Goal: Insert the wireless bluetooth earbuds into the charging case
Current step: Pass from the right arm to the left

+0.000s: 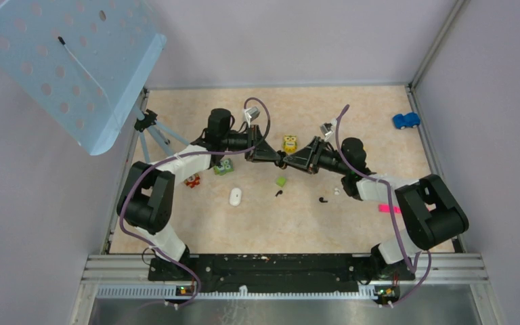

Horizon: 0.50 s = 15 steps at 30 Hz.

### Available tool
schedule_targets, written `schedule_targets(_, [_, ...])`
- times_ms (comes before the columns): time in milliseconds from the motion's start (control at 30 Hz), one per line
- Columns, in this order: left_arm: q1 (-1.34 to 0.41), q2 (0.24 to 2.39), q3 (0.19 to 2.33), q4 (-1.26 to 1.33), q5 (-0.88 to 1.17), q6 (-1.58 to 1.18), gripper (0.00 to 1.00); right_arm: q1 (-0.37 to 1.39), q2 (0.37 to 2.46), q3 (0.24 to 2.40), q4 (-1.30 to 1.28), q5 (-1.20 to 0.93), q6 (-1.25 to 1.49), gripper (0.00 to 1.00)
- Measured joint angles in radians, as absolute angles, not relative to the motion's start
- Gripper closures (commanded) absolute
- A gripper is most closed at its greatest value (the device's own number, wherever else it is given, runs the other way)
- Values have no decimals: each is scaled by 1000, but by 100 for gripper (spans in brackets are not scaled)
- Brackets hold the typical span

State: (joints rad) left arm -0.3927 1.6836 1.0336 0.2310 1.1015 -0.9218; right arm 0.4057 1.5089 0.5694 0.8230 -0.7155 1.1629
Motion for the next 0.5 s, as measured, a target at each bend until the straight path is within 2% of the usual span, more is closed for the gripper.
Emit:
schedule_targets(167, [-391,1684,1031,232,1100,-922,91,406,1509,569,822,-715,1162,77])
schedule_targets(233, [-390,1684,1031,232,1100,-922,97,406,1509,569,821,-715,1161,67])
schedule_targets(267, [-390,1684,1030,231,1100,-922,100,406,1509,568,822,-715,1161,59])
schedule_targets(367, [-390,1684,1029,229,1098,-921,100,406,1509,567,820,-716,1159,40])
schedule_targets(500, [-381,1684,1024,213,1087,-912,100,405,1478,564,741,-699,1117,33])
